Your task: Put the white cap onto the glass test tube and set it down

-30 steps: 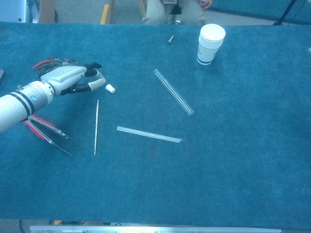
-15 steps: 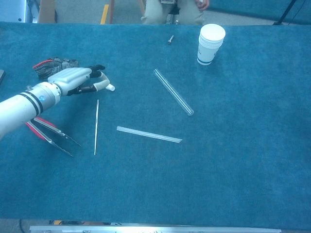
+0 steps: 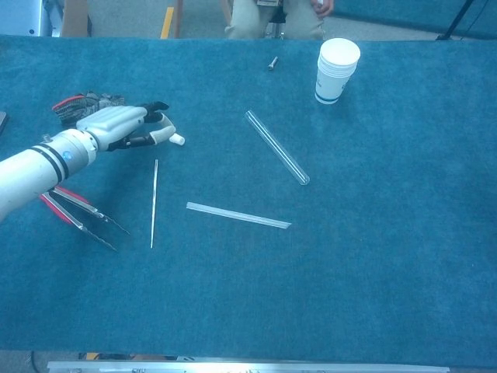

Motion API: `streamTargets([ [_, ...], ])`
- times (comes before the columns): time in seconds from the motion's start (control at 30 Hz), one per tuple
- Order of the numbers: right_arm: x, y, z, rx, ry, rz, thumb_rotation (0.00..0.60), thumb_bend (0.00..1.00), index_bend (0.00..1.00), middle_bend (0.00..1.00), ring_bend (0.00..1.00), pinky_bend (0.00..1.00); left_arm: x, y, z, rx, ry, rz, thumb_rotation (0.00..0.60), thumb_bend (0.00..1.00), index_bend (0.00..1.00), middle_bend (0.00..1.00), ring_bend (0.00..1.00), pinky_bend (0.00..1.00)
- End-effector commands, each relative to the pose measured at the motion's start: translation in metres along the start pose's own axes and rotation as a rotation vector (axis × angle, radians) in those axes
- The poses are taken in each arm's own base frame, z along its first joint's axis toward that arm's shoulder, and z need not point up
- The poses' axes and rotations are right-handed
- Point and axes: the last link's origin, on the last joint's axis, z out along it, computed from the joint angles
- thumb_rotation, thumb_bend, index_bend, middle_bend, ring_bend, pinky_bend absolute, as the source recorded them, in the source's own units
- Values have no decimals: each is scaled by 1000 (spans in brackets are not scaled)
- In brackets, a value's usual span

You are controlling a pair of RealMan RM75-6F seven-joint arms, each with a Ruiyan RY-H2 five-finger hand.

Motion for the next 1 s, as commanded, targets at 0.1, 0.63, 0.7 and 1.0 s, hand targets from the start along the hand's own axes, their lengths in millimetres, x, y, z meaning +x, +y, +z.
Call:
streamTargets([
  [0.1,0,0,-1,-1,-1,5,600,329,184,144,60,271,0,0,1,2,0,3,0,261,228,0,0,6],
  [0.63,2,1,-2,-5,1,11,600,330,184,144,60,271,-6,-1,0,10,-17,4,0,260,228,0,0,6],
  [0.7,2,2,-2,-5,2,11,600,330,184,144,60,271,-6,0,0,6,-15,6,0,260,228,0,0,6],
  [1.0,4,3,-3,-5,6,15,600,330,184,144,60,271,-4,6,-3,-4,-14,11,0,261,228,0,0,6],
])
